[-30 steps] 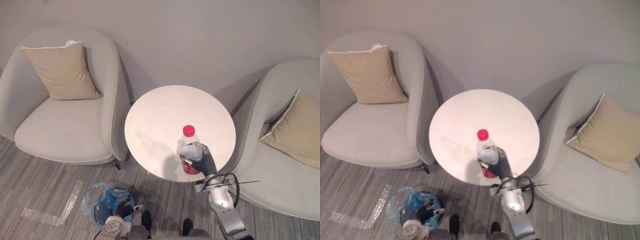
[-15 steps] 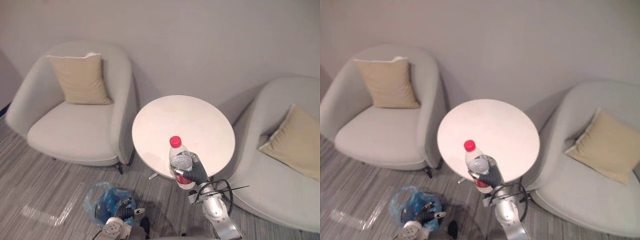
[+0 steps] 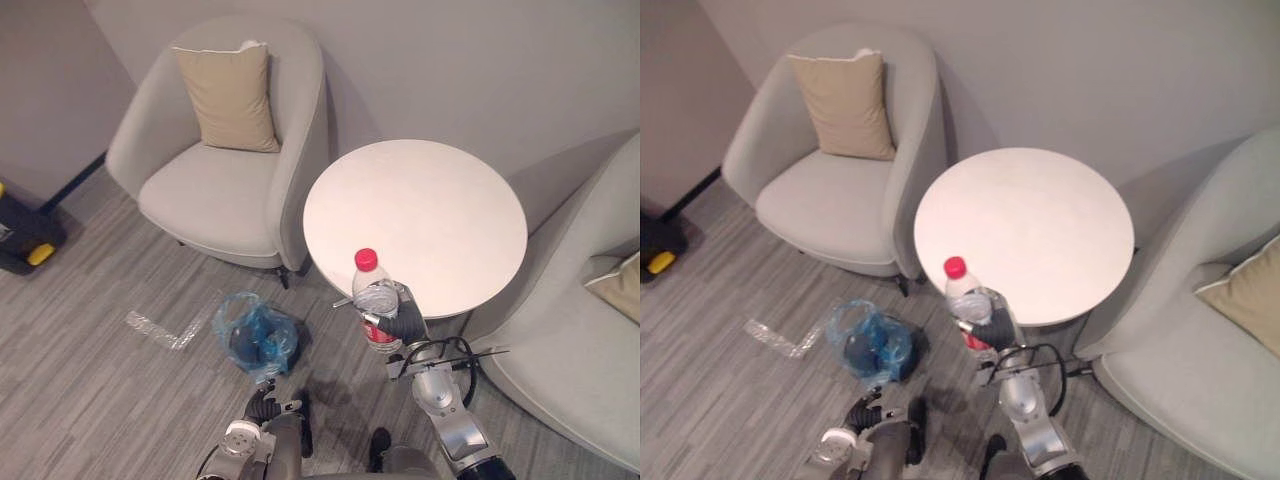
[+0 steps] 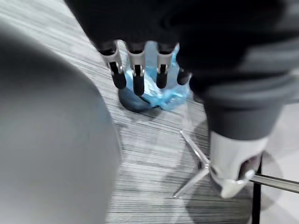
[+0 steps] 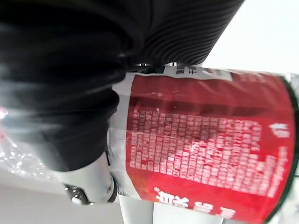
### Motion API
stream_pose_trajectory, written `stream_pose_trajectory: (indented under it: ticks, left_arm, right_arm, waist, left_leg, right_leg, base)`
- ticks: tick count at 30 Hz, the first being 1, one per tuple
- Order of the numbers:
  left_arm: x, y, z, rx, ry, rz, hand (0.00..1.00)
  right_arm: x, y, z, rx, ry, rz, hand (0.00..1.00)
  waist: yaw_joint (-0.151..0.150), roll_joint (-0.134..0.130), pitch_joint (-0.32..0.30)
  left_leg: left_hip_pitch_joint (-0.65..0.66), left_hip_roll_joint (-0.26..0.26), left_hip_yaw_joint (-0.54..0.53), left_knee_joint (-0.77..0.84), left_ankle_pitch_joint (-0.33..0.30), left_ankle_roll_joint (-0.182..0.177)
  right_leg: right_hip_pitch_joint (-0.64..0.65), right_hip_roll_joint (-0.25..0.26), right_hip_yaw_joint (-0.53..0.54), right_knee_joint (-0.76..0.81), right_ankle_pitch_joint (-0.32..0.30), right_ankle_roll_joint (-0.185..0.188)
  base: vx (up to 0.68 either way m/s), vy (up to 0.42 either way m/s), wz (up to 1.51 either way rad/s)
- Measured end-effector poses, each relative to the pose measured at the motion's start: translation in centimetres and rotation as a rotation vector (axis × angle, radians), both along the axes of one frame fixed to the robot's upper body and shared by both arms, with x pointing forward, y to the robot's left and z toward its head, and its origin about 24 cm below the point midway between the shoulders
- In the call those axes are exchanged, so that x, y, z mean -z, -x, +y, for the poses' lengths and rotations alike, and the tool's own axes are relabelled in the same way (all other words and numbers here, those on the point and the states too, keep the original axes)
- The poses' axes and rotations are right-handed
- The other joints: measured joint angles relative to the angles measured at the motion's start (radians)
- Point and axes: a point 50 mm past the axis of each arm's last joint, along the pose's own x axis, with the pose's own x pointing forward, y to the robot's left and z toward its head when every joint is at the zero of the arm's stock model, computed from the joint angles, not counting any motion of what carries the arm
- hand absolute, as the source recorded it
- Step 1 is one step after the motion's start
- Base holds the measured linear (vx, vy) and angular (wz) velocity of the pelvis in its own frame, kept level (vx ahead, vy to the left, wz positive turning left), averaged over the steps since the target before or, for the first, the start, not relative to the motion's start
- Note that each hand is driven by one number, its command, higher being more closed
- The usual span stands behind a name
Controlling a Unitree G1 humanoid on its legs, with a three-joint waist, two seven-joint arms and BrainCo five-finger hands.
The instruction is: Gather rubbish on tea table into small bin, then transfer packed bag to large trash can.
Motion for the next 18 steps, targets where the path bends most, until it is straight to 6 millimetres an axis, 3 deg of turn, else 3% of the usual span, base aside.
stream_pose_trajectory:
  ticks: [2,3,6,12,15,18]
  left_arm:
    - [0.0,0.1,-0.8,0.031,0.008,0.003,0.00]
    - [0.0,0.1,-0.8,0.037,0.005,-0.001,0.00]
    - [0.0,0.1,-0.3,0.046,-0.017,-0.002,0.00]
    - [0.1,0.4,0.6,0.030,-0.048,0.005,0.00]
    - [0.1,0.4,1.0,0.005,-0.049,0.006,0.00]
    - [0.0,0.2,1.4,-0.001,-0.057,-0.008,0.00]
  right_arm:
    - [0.2,0.2,-0.3,0.027,-0.017,0.010,1.00]
    - [0.4,0.3,-0.1,0.032,-0.028,0.019,1.00]
    - [0.7,0.5,0.8,0.019,-0.057,0.038,1.00]
    - [2.5,0.7,1.8,-0.008,-0.065,0.120,1.00]
    - [3.3,0.9,1.6,-0.010,-0.048,0.162,1.00]
    - [3.3,0.9,1.9,-0.027,-0.047,0.164,1.00]
  waist:
    - [-0.010,0.005,-0.008]
    - [-0.010,-0.009,-0.009]
    - [-0.004,-0.042,-0.021]
    - [0.006,-0.054,-0.029]
    - [0.008,-0.063,-0.024]
    - [0.010,-0.080,-0.012]
  left_leg:
    - [0.076,-0.010,0.023,-0.178,0.004,-0.033]
    - [0.097,-0.025,0.021,-0.245,0.016,-0.051]
    - [0.110,-0.060,0.013,-0.276,0.031,-0.045]
    - [0.123,-0.095,-0.025,-0.280,0.035,-0.031]
    - [0.108,-0.103,-0.049,-0.237,-0.003,-0.009]
    - [0.075,-0.117,-0.080,-0.103,-0.099,-0.001]
  right_leg:
    - [0.020,0.003,-0.041,-0.054,0.033,0.025]
    - [0.033,0.002,-0.052,-0.091,0.055,0.035]
    - [0.069,-0.013,-0.057,-0.155,0.093,0.057]
    - [0.100,-0.034,-0.078,-0.163,0.094,0.068]
    - [0.080,-0.068,-0.108,-0.061,0.012,0.094]
    - [0.061,-0.120,-0.120,0.121,-0.082,0.113]
  base:
    - [-0.04,0.145,0.70]
    - [-0.05,0.188,0.55]
    - [-0.01,0.135,0.19]
    - [0.00,0.081,0.17]
    - [0.01,0.036,0.35]
    - [0.05,0.054,0.31]
